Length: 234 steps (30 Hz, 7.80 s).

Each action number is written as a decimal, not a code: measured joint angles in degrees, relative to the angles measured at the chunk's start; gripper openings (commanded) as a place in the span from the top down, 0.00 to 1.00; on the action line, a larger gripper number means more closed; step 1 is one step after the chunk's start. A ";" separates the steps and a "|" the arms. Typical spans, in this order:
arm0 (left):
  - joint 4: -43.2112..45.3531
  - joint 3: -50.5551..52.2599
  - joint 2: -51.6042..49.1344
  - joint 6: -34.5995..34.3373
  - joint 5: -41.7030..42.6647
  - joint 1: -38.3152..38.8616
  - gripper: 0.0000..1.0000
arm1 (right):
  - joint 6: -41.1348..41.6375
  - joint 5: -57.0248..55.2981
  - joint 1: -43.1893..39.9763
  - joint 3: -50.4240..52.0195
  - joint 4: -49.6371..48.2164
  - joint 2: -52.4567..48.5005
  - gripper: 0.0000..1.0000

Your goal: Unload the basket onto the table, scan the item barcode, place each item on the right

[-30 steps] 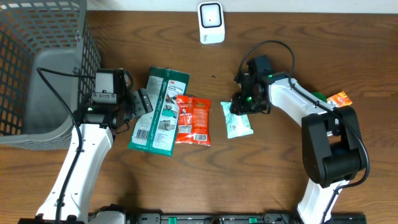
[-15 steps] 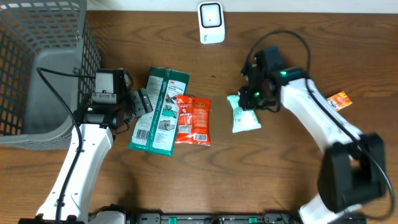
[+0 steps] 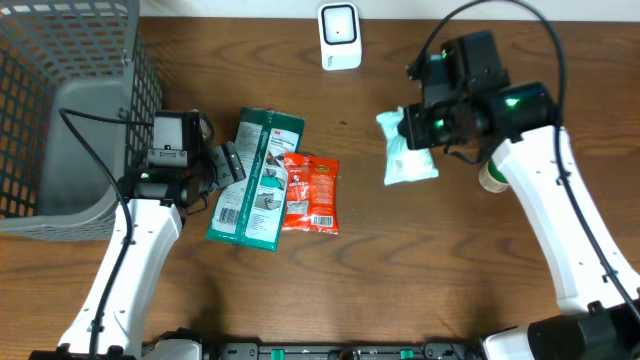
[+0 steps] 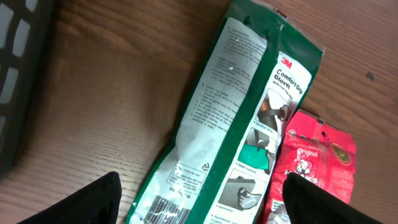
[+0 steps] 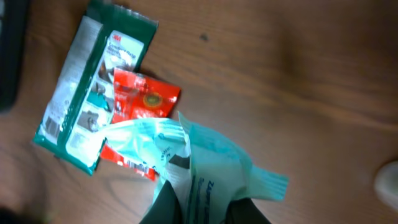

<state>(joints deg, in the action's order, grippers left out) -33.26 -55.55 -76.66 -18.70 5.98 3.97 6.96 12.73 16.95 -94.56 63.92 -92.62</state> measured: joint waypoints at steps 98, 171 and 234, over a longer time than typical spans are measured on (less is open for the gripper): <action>0.02 0.00 0.00 0.00 0.00 0.00 0.17 | -62.49 -52.78 17.70 -27.63 -102.44 -64.85 0.99; 0.04 0.00 0.00 -0.44 0.00 0.00 0.17 | 0.44 -17.57 -31.52 -12.13 -9.84 -34.86 0.18; 17.44 5.01 -21.27 -2.12 10.21 17.09 0.93 | -3.89 27.26 4.33 7.13 -8.72 -30.97 0.46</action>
<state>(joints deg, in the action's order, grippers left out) -15.81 -50.54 -97.93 -20.82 16.19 21.06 3.07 39.99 21.28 -87.44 55.20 -123.59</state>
